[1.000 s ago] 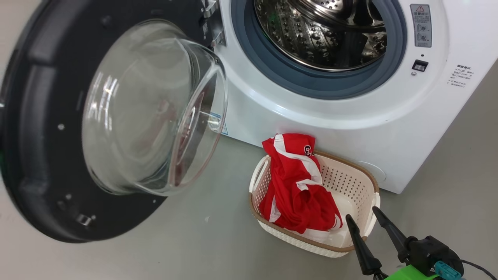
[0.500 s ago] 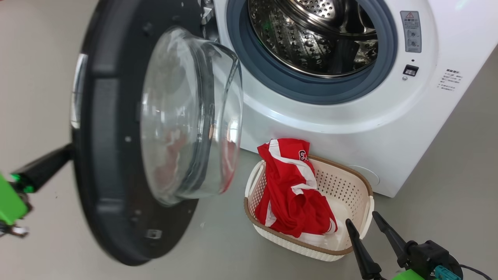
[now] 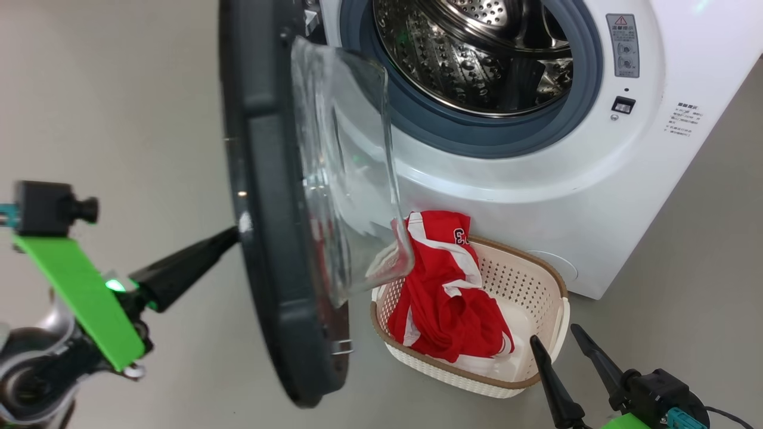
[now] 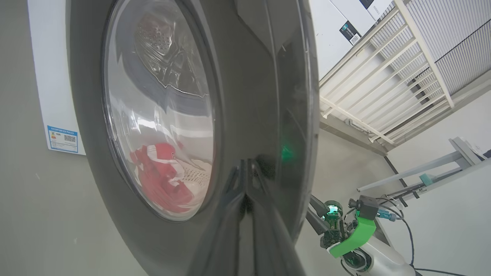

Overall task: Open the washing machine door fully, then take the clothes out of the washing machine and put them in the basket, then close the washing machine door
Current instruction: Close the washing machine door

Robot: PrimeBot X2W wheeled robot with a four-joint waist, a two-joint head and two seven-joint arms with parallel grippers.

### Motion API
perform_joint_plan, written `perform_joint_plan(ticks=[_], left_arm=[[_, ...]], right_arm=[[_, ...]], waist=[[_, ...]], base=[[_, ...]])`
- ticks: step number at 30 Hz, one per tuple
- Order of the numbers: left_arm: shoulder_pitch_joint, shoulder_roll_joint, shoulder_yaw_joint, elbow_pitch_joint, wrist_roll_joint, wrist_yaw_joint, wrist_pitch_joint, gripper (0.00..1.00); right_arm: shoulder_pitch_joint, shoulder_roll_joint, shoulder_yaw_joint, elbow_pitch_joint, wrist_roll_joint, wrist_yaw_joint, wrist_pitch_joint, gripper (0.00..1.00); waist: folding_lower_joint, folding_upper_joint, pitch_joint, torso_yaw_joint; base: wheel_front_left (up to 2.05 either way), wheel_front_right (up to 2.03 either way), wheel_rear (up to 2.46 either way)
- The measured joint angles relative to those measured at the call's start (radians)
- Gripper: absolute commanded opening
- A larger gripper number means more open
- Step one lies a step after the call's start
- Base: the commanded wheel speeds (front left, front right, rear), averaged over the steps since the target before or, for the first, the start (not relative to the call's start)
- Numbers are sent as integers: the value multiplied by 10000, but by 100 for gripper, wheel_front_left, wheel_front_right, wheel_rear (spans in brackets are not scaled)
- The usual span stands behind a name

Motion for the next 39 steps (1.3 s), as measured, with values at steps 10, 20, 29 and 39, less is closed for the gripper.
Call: perform_joint_plan(ticks=[10,20,29,39], left_arm=[[-124,-46,-408,69,44,-4,-763,0],[515,184,-552,844,399,-10,-2531,0],[2038,176,-1386,2337,842,-13,-5196,100],[2829,-612,-1691,4167,1661,-19,-6763,100]], right_arm=[[-1,48,0,-33,-4,0,0,100],[3,73,-10,-33,-4,0,0,100],[112,96,146,-36,31,0,0,100],[260,98,249,-105,92,0,0,100]], waist=[[0,0,64,-76],[0,0,-105,49],[0,0,-459,224],[0,0,-540,289]], base=[[0,0,0],[0,0,0],[0,0,0],[0,0,0]])
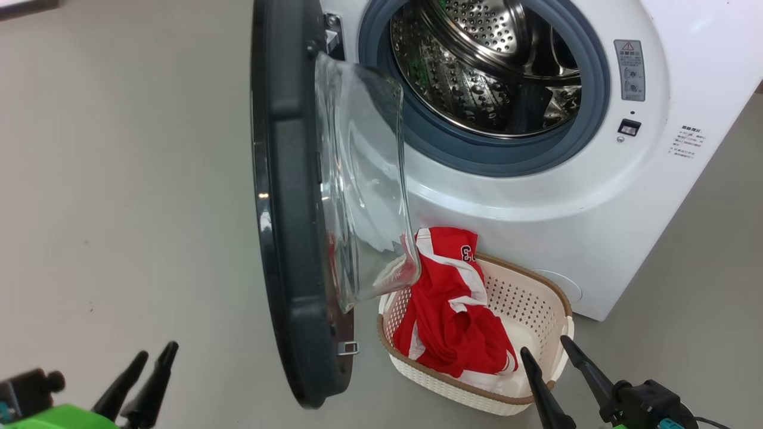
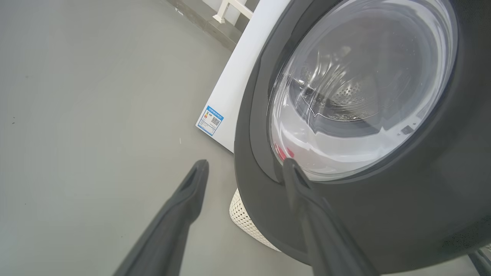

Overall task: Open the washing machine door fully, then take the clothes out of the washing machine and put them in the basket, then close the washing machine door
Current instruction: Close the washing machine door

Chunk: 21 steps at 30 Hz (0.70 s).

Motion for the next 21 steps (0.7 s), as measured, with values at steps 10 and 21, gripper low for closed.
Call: perform_joint_plan(ticks=[10,21], left_arm=[[788,-1685,2238,763,3099,0,-38,100],[1947,-3269,4451,130,7055,-2,-38,100]], right_arm=[[112,61,-197,-201,2,0,0,100],[265,107,-316,-531,2,0,0,100]], waist=[[0,0,20,-192],[0,0,22,-471]], base=[[0,0,0],[0,0,0]])
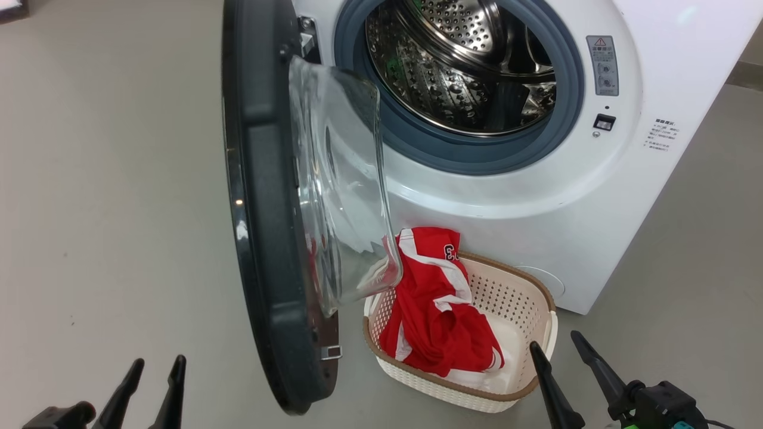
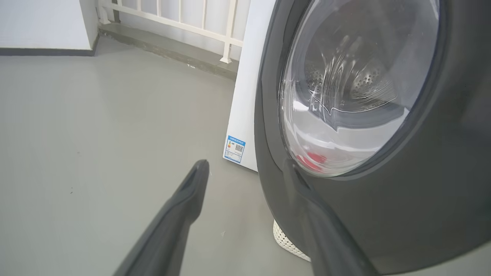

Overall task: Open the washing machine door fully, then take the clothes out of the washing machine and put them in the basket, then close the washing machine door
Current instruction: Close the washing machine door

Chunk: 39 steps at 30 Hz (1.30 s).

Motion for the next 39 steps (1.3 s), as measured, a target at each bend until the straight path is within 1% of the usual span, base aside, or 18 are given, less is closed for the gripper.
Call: perform_joint_plan(ticks=[5,7,9,14,21,33,35,38,39], left_arm=[[353,-650,926,-658,1149,-2,0,100],[517,-826,1124,-874,1567,-2,0,100],[709,-1020,1275,-1012,1766,-2,0,100],[1098,-1302,1446,-1204,2290,-2,0,100],[1258,-1547,1476,-1177,2518,-2,0,100],[1330,-1567,1592,-1158,2610,-2,0,100],[1330,-1574,1559,-1158,2476,-2,0,100],[1306,-1559,1542,-1162,1998,-2,0,100],[1279,-1530,1507,-1162,1778,-2,0,96]], right_arm=[[0,10,-98,-182,-2,0,0,100],[2,12,-136,-236,-2,0,0,100],[8,15,-153,-284,-2,0,0,100],[104,29,-224,-334,-2,0,0,100],[439,61,-320,-270,0,0,0,100],[440,100,-345,-253,15,0,0,100],[440,102,-345,-253,15,0,0,100],[440,102,-343,-249,15,0,0,100],[440,104,-339,-244,15,0,0,100]], waist=[[0,0,-61,-28],[0,0,-105,-40],[0,0,-146,-60],[0,0,-264,-99],[0,0,-314,-87],[0,0,-408,-105],[0,0,-408,-99],[0,0,-398,-76],[1,0,-404,-69]], base=[[0,0,0],[0,0,0],[0,0,0],[0,0,0],[0,0,0],[0,0,0],[0,0,0],[0,0,0],[0,0,0]])
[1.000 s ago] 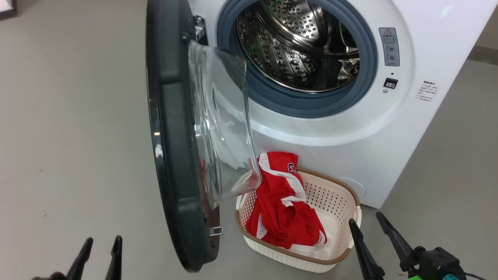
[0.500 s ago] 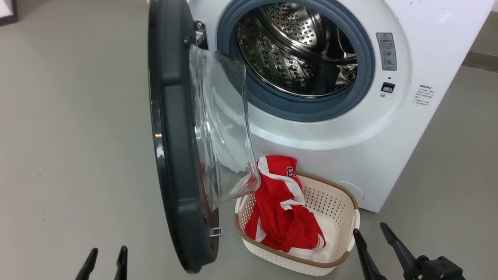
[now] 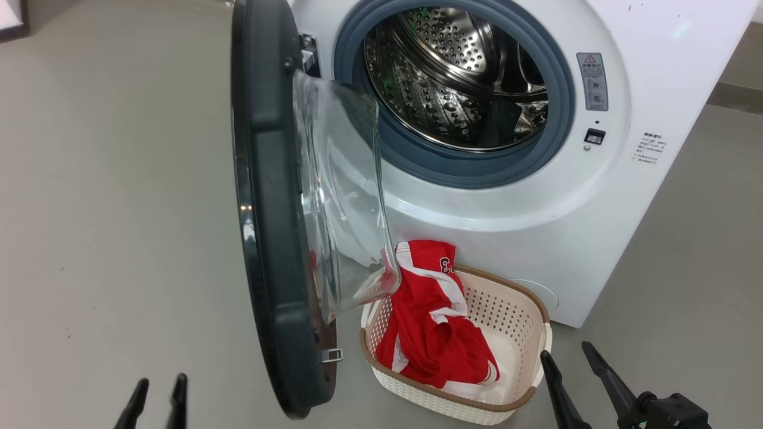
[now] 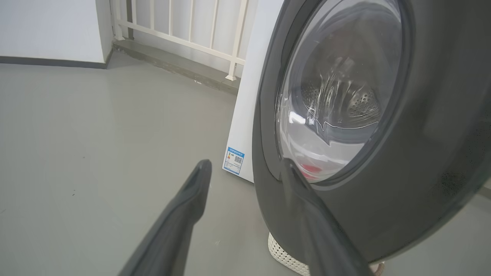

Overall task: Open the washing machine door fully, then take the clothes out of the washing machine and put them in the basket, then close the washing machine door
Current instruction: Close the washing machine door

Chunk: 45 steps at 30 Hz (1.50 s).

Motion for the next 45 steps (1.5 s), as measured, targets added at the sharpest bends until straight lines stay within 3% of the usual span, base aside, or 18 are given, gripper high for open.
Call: perform_joint_plan(ticks=[2,3,4,5,20,29,45], left_arm=[[-89,163,-92,-2,-324,0,0,54],[-155,291,-163,-4,-550,0,0,42],[-241,445,-267,-10,-734,0,0,23],[-339,631,-408,-36,-965,0,0,0],[-1866,3402,-2794,-1323,-3919,0,0,0],[-2161,3820,-4130,-2320,-4284,0,-2,0],[-3062,4054,-5331,-2872,-4385,8,-31,0]], right_arm=[[-1,2,6,2,42,0,0,100],[-1,2,15,4,67,0,0,100],[-3,2,23,12,71,0,0,100],[-3,2,33,17,71,0,0,100],[-40,4,144,29,88,0,0,100],[-52,4,128,27,90,0,0,100],[-283,4,134,25,88,0,0,100]], waist=[[0,0,-3,11],[0,0,0,14],[0,0,2,16],[0,0,4,17],[0,0,170,-150],[0,0,314,-332],[-1,1,644,-699]], base=[[0,0,0],[0,0,0],[0,0,0],[0,0,0],[0,0,0],[0,0,0],[0,0,0]])
